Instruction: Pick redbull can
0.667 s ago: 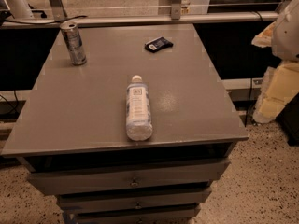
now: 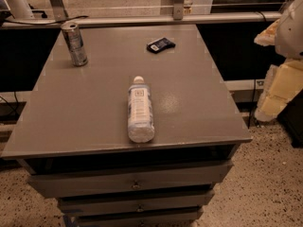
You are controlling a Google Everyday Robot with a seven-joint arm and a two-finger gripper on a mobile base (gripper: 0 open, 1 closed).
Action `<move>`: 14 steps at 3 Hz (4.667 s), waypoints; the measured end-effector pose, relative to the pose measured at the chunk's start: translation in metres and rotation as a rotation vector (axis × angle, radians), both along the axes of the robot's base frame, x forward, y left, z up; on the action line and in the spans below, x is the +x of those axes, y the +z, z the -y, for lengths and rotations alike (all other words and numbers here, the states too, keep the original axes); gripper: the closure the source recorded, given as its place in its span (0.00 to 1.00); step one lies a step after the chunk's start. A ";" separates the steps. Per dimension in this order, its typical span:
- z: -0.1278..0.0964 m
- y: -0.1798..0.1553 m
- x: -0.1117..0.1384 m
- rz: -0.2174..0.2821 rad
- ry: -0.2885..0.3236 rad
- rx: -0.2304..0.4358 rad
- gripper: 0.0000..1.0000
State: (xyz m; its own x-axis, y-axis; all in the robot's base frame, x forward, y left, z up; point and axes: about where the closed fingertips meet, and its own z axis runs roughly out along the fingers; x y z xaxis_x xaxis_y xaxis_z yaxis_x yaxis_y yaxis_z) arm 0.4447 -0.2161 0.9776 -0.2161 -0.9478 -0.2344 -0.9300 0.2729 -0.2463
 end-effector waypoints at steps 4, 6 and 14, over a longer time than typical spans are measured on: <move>-0.090 -0.003 0.089 0.006 -0.102 0.397 0.00; -0.131 -0.012 0.116 0.027 -0.117 0.576 0.00; -0.300 -0.105 0.242 0.138 0.189 0.730 0.00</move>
Offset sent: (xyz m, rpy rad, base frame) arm 0.1102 0.0847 -0.0030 0.4007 -0.0051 -0.1215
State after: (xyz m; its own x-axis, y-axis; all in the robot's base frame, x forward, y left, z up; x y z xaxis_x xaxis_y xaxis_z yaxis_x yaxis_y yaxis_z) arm 0.6862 0.0840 0.8726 0.0106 -0.5601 -0.8284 -0.9510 0.2505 -0.1815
